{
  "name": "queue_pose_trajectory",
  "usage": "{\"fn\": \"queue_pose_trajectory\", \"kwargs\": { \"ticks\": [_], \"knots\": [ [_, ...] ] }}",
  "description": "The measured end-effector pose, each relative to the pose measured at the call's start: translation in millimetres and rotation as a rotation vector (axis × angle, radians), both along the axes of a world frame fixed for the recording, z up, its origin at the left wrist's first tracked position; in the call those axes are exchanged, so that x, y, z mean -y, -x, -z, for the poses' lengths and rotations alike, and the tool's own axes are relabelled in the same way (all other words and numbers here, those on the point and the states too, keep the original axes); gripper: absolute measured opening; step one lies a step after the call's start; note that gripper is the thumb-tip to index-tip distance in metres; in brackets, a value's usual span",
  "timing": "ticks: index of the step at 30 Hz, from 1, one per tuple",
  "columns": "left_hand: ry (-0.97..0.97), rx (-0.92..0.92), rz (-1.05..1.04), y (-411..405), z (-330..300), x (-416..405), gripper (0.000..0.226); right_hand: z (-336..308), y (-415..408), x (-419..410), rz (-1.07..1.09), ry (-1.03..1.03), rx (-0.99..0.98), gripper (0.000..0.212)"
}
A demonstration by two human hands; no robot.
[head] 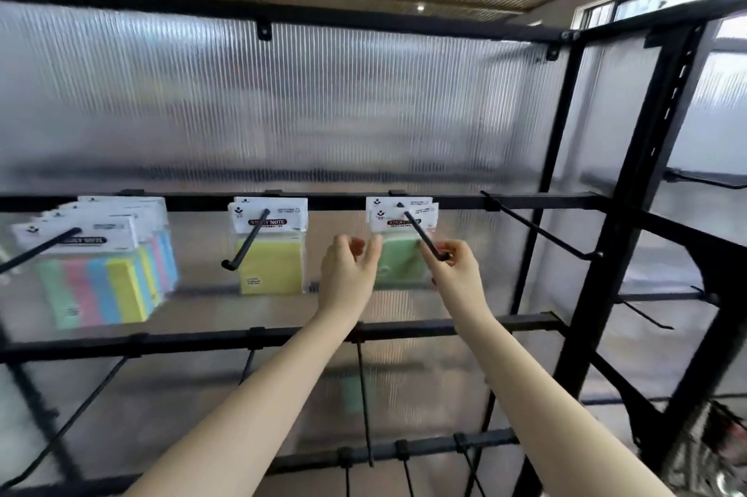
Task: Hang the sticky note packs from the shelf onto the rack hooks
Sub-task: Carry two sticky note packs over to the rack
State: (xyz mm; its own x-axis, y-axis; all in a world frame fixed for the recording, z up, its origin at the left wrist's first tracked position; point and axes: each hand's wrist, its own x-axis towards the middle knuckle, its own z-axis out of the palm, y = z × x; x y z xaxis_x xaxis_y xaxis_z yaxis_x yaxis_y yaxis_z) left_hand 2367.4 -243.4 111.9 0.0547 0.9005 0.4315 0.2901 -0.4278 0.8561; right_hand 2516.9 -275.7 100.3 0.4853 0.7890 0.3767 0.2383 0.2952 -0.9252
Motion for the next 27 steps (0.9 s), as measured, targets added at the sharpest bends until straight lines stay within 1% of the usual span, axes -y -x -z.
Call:
{"fn": "queue_pose_trajectory", "kwargs": {
  "ticks": [2, 7, 9, 11, 13, 19, 22, 24, 27],
  "knots": [
    [0.06, -0.016, -0.008, -0.7, 4.0, -2.6, 0.045, 8.9, -3.4, -3.5, -0.019, 0.082, 0.023, 0.026],
    [0.241, -0.132, -0.066, 7.0, 28.6, -3.3, 0.042, 42.4, -5.2, -0.7, -0.059, 0.28, 0.067, 0.022],
    [0.269, -0.206, -0.068, 16.2, 42.1, 1.1, 0.04, 54.1, -0.6, 4.0, -0.075, 0.319, 0.096, 0.019],
    [0.259, -0.268, -0.061, 28.2, 54.2, 9.7, 0.033, 61.9, 7.8, 8.9, -0.106, 0.347, 0.109, 0.015],
    [0.231, -0.309, -0.068, 42.9, 60.4, 20.9, 0.025, 65.0, 20.4, 10.8, -0.139, 0.36, 0.156, 0.016],
    [0.108, -0.506, -0.107, 106.1, 58.9, 55.9, 0.026, 66.1, 90.3, 12.6, -0.316, 0.322, 0.407, 0.017],
    [0.008, -0.704, -0.199, 152.6, 61.0, 72.1, 0.026, 62.7, 141.3, 15.5, -0.401, 0.282, 0.534, 0.014],
    [-0.003, -0.808, -0.268, 189.8, 63.6, 81.6, 0.026, 58.5, 179.7, 18.8, -0.456, 0.245, 0.589, 0.012],
    [0.037, -0.827, -0.353, 250.2, 67.2, 95.5, 0.025, 49.2, 244.3, 25.2, -0.543, 0.2, 0.648, 0.015]
  ]
}}
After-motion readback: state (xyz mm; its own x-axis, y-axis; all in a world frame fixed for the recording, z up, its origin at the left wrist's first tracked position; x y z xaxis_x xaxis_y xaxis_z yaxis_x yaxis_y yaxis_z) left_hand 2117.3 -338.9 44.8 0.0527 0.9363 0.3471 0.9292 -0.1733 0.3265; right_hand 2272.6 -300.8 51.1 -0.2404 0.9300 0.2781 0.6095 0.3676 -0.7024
